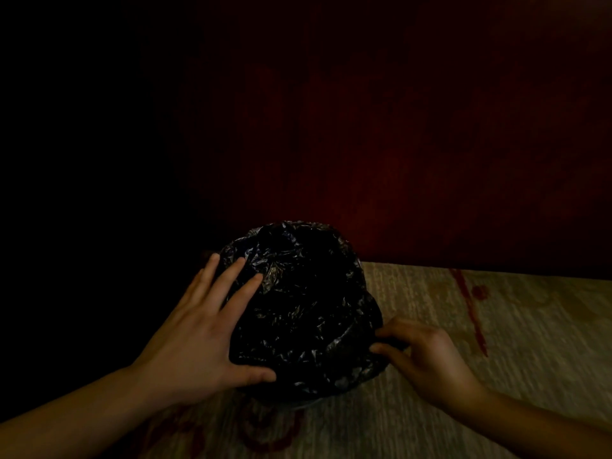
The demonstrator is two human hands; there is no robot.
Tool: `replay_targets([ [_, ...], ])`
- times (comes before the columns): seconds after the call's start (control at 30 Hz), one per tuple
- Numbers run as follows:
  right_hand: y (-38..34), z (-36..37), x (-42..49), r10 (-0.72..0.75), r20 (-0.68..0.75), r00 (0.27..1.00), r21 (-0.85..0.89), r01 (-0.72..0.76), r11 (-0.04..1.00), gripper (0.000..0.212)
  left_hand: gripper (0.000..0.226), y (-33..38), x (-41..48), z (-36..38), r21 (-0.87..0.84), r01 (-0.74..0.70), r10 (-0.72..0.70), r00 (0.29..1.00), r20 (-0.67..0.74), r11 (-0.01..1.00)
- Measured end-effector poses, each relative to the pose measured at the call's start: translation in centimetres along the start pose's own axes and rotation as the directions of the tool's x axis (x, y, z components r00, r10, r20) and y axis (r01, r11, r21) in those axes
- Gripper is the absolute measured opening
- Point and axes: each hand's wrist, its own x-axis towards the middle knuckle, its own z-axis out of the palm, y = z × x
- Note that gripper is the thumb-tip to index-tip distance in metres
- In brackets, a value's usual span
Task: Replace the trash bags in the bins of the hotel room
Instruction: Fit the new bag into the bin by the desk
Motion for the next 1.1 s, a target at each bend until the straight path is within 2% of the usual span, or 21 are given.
replay_targets([
  [0.07, 1.1, 0.0, -0.4, -0.028, 0.016, 0.999, 0.01, 0.027, 1.0, 0.043, 0.129, 0.0, -0.1, 0.0, -0.004, 0.0, 0.0, 1.0, 0.008, 1.0],
  [0.17, 2.4, -0.8, -1.6, -0.083, 0.121, 0.989, -0.021, 0.086, 0.996, 0.036, 0.129, 0.0, -0.2, 0.0, -0.003, 0.009, -0.009, 1.0, 0.016, 1.0],
  [0.23, 2.8, -1.5, -2.2, -0.093, 0.181, 0.979, -0.025, 0.1, 0.995, 0.044, 0.128, 0.0, -0.1, 0.0, -0.011, 0.013, -0.013, 1.0, 0.018, 1.0],
  [0.3, 3.0, -1.5, -2.5, -0.102, 0.143, 0.985, -0.037, 0.108, 0.993, 0.038, 0.128, -0.1, -0.1, 0.1, -0.009, 0.011, -0.011, 1.0, 0.017, 1.0],
  [0.37, 2.4, -1.4, -2.3, 0.021, 0.03, 0.999, 0.058, -0.023, 0.998, 0.025, 0.129, -0.2, -0.1, 0.1, -0.023, 0.009, -0.009, 1.0, 0.002, 1.0],
  [0.4, 2.1, -1.5, -1.9, 0.136, 0.015, 0.991, 0.182, -0.137, 0.974, 0.027, 0.13, -0.2, -0.2, 0.1, -0.028, 0.007, -0.007, 1.0, -0.001, 1.0],
  [0.47, 2.0, -1.5, -1.2, 0.307, 0.162, 0.938, 0.421, -0.347, 0.838, 0.021, 0.13, -0.3, -0.3, 0.2, -0.02, 0.003, -0.003, 1.0, 0.0, 1.0],
  [0.53, 1.7, -1.9, -0.8, 0.367, 0.307, 0.878, 0.602, -0.478, 0.64, 0.019, 0.132, -0.3, -0.2, 0.3, -0.018, 0.001, -0.001, 1.0, -0.016, 1.0],
  [0.63, 1.1, -1.6, -0.5, 0.433, 0.362, 0.825, 0.786, -0.52, 0.335, 0.052, 0.132, -0.3, -0.2, 0.5, -0.023, 0.003, -0.004, 1.0, -0.031, 1.0],
  [0.67, 0.7, -1.2, -0.4, 0.458, 0.367, 0.809, 0.823, -0.513, 0.246, 0.052, 0.133, -0.3, -0.1, 0.5, -0.023, 0.005, -0.006, 0.999, -0.036, 1.0],
  [0.77, -0.6, -0.6, 0.6, 0.507, 0.382, 0.773, 0.874, -0.48, 0.073, 0.019, 0.134, -0.1, 0.0, 0.6, -0.01, 0.015, -0.016, 0.999, -0.034, 1.0],
  [0.83, -0.8, -0.2, 1.5, 0.525, 0.423, 0.738, 0.862, -0.506, 0.016, 0.014, 0.134, 0.0, 0.0, 0.7, 0.006, 0.016, -0.016, 0.999, -0.039, 1.0],
  [0.9, -1.1, 0.2, 2.4, 0.565, 0.48, 0.671, 0.819, -0.574, -0.014, 0.013, 0.133, 0.0, -0.1, 0.8, 0.018, 0.019, -0.018, 0.999, -0.042, 1.0],
  [1.0, -1.2, 0.8, 3.5, 0.616, 0.54, 0.574, 0.723, -0.691, 0.01, 0.016, 0.133, 0.0, 0.0, 0.9, 0.032, 0.013, -0.011, 0.999, -0.053, 0.999],
  [1.1, -1.0, 0.7, 4.7, 0.618, 0.574, 0.537, 0.641, -0.764, 0.068, 0.021, 0.132, 0.0, 0.0, 1.0, 0.024, 0.008, -0.007, 0.998, -0.058, 1.0],
])
